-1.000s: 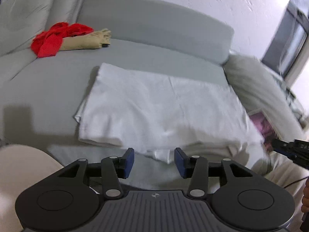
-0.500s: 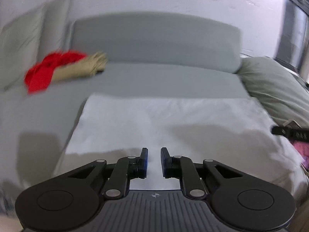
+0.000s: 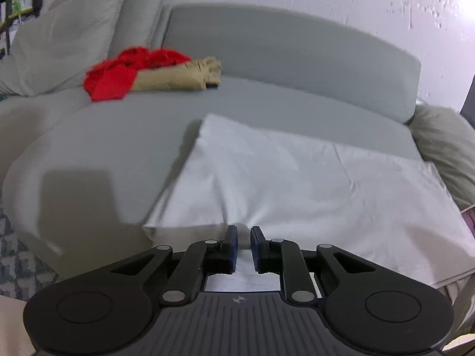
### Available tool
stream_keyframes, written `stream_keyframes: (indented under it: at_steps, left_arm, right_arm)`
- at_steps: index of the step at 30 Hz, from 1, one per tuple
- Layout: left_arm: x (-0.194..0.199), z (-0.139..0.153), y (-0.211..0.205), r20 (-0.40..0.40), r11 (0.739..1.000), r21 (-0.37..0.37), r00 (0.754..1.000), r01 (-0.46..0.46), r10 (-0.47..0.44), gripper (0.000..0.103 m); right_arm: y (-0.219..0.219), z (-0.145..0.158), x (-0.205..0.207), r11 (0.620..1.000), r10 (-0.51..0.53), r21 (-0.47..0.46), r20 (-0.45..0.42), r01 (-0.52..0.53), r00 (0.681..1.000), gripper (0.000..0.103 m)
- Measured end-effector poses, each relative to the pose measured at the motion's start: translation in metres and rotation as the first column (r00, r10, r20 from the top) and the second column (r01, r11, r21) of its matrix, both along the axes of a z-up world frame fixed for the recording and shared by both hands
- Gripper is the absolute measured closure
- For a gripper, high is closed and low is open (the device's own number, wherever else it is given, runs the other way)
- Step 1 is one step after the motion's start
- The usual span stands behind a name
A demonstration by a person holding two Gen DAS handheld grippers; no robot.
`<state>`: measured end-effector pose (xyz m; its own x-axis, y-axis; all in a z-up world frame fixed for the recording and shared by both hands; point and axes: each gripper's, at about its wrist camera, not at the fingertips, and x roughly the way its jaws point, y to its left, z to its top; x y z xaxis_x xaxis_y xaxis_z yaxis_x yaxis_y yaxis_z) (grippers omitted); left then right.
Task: Fold clothes
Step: 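Open both grippers and lift them away from the folded shirt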
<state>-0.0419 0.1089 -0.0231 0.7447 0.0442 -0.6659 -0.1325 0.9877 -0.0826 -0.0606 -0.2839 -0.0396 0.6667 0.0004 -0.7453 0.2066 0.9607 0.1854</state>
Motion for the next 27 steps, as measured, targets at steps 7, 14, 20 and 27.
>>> stream_keyframes:
  at_steps: [7, 14, 20, 27]
  left_arm:
    - [-0.003, 0.009, -0.014, 0.111, 0.996, -0.053, 0.992, 0.072, -0.065, 0.085]
    - [0.007, -0.009, -0.033, -0.011, 0.992, 0.084, 0.996, 0.089, -0.088, 0.075]
    - [-0.015, -0.01, 0.009, -0.055, 0.999, 0.006, 0.997, -0.049, 0.049, 0.077]
    - [-0.005, 0.005, 0.021, 0.092, 0.996, -0.081, 0.995, -0.036, 0.043, 0.089]
  right_arm:
    - [0.024, 0.014, 0.005, 0.999, 0.046, -0.005, 0.153, -0.046, 0.987, 0.081]
    - [0.083, -0.001, 0.031, 0.96, 0.242, -0.17, 0.109, -0.222, 0.964, 0.081]
    - [0.063, -0.007, 0.011, 0.96, 0.227, -0.183, 0.073, -0.211, 0.971, 0.08]
    - [0.028, 0.009, -0.015, 0.992, 0.102, -0.096, 0.179, -0.085, 0.979, 0.075]
